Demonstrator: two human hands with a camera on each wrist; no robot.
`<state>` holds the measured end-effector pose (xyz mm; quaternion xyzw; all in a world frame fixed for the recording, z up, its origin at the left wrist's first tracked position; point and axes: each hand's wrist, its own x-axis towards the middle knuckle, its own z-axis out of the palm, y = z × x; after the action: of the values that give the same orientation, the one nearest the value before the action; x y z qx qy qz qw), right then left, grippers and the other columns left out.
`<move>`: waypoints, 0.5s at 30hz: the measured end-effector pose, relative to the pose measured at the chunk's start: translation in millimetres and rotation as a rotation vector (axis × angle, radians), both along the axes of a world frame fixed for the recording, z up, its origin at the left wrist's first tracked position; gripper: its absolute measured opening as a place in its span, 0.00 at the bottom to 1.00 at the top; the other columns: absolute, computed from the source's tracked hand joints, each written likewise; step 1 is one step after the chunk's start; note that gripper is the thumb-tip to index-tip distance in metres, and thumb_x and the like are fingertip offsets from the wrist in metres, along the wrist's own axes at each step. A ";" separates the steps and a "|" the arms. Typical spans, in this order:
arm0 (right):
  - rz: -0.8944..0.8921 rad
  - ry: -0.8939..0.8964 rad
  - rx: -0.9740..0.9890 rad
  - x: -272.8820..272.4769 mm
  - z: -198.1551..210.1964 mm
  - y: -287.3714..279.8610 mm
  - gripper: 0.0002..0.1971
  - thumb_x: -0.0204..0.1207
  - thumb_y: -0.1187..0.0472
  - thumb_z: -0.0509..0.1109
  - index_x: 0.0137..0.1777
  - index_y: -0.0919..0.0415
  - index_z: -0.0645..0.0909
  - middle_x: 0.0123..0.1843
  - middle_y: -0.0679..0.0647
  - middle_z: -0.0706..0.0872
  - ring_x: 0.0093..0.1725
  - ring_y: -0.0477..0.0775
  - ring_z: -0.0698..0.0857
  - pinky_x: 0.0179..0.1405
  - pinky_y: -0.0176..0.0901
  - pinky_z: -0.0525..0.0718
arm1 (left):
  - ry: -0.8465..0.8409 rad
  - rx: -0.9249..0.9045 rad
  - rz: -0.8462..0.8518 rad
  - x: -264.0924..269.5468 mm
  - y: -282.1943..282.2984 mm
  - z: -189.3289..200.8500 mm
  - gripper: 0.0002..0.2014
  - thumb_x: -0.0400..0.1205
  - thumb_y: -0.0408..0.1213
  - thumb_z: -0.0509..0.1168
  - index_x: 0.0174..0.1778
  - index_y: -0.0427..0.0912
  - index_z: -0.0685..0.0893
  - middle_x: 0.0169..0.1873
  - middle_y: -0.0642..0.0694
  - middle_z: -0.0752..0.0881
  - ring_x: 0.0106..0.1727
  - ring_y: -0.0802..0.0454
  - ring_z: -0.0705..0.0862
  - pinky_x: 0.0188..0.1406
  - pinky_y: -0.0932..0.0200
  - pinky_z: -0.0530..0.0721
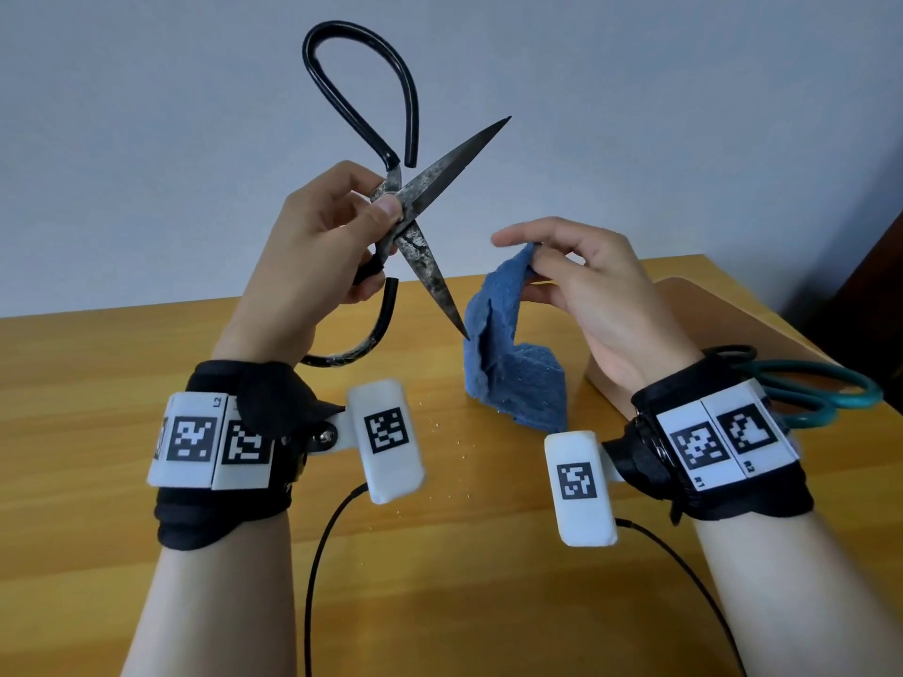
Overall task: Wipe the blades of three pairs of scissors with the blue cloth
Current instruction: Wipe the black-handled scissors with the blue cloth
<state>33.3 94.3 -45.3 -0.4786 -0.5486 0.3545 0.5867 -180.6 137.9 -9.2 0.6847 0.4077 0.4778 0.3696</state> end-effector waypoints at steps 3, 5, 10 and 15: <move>-0.032 0.003 -0.028 -2.7 -2.2 1.4 0.13 0.79 0.78 0.63 0.49 0.67 0.88 0.45 0.58 0.86 0.46 0.53 0.91 0.52 0.41 0.89 | 0.006 0.000 -0.009 1.5 0.3 -1.3 0.06 0.89 0.40 0.63 0.51 0.42 0.81 0.33 0.50 0.80 0.28 0.57 0.73 0.31 0.63 0.80; -0.072 -0.044 -0.042 -2.8 -4.7 3.0 0.11 0.74 0.77 0.71 0.45 0.60 0.87 0.43 0.56 0.87 0.47 0.53 0.90 0.52 0.39 0.88 | 0.016 -0.001 -0.009 2.0 0.8 -2.2 0.06 0.89 0.40 0.63 0.51 0.43 0.81 0.33 0.50 0.79 0.28 0.57 0.73 0.30 0.63 0.80; -0.110 -0.114 -0.003 -2.7 -4.0 2.6 0.10 0.68 0.70 0.81 0.38 0.54 0.85 0.38 0.42 0.86 0.41 0.40 0.83 0.49 0.34 0.83 | 0.041 -0.009 -0.014 2.5 2.4 -4.7 0.06 0.90 0.41 0.63 0.48 0.44 0.81 0.32 0.51 0.80 0.28 0.57 0.73 0.30 0.62 0.81; -0.192 -0.108 0.059 -2.6 -4.1 3.9 0.11 0.68 0.65 0.82 0.39 0.47 0.86 0.48 0.46 0.82 0.46 0.45 0.80 0.58 0.45 0.82 | 0.100 -0.009 -0.042 4.8 1.9 -5.6 0.07 0.89 0.42 0.64 0.48 0.44 0.82 0.33 0.49 0.81 0.28 0.54 0.74 0.32 0.57 0.82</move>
<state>30.7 98.2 -49.5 -0.5300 -0.5411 0.2541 0.6015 -175.8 139.8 -14.8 0.7143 0.4134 0.4335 0.3618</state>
